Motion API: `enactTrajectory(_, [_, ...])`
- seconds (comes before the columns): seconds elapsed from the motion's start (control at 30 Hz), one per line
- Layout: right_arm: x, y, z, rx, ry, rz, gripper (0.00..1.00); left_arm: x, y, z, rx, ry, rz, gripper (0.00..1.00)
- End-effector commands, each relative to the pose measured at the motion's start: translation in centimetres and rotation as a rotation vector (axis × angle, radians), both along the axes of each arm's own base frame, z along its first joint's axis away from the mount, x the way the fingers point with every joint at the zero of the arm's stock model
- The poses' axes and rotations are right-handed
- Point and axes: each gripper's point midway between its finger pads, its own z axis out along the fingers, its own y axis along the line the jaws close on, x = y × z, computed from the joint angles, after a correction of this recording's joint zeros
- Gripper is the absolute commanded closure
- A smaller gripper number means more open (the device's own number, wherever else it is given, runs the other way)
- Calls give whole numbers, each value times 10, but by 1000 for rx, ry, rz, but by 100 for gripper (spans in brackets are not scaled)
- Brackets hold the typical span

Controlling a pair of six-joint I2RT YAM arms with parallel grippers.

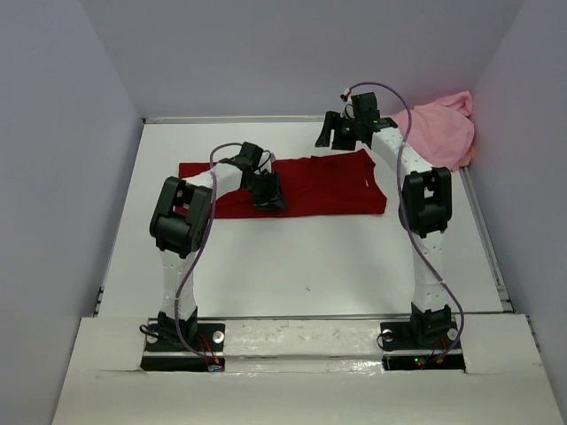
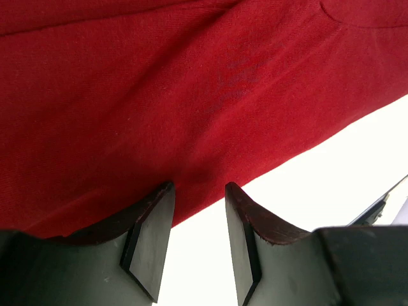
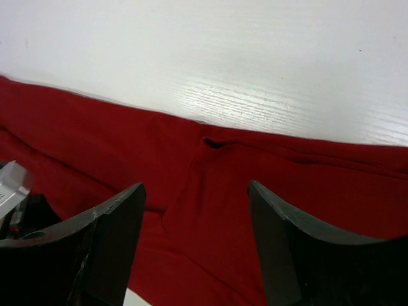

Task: Fold and stack the t-shirts
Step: Fold the other side of the tshirt into a rectangle

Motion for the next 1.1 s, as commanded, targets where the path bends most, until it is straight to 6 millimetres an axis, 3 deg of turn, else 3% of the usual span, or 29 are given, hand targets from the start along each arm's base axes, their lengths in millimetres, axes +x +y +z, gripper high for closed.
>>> enactTrajectory(0.0, [6, -19, 79, 11, -184, -28, 29, -42, 24, -22, 132, 114, -28, 48])
enactTrajectory(0.03, [4, -30, 96, 22, -204, -45, 29, -44, 26, -21, 137, 117, -27, 48])
enactTrajectory(0.13, [-14, -55, 98, 36, -139, -98, 29, -38, 28, -6, 144, 70, -22, 48])
enactTrajectory(0.17, [-24, -58, 90, 48, -95, -96, 29, -33, 28, 5, 144, 37, -17, 48])
enactTrajectory(0.3, [-73, -60, 87, 69, -5, -96, 29, -6, 26, 47, 142, -80, 7, 48])
enactTrajectory(0.4, [-107, -65, 81, 84, 60, -133, 29, 30, 16, 97, 94, -193, 29, 47])
enactTrajectory(0.5, [-131, -66, 69, 105, 132, -159, 29, 45, 6, 118, 51, -226, 21, 47])
enactTrajectory(0.53, [-146, -63, 61, 119, 171, -144, 30, 55, 1, 138, 27, -271, 24, 47])
enactTrajectory(0.67, [-170, -64, 48, 111, 213, -151, 32, 73, 1, 166, 15, -349, 47, 46])
enactTrajectory(0.73, [-176, -64, 44, 112, 232, -153, 33, 74, 9, 158, 35, -314, 52, 46])
enactTrajectory(0.87, [-188, -66, 34, 106, 303, -172, 34, 66, 39, 106, 107, -205, 58, 46])
enactTrajectory(1.0, [-197, -68, 29, 103, 329, -194, 34, 60, 88, 68, 203, -159, 102, 46])
enactTrajectory(1.03, [-202, -70, 19, 92, 358, -201, 34, 53, 128, 37, 233, -105, 139, 46])
enactTrajectory(1.07, [-202, -70, 18, 92, 358, -201, 34, 52, 128, 36, 231, -102, 138, 46])
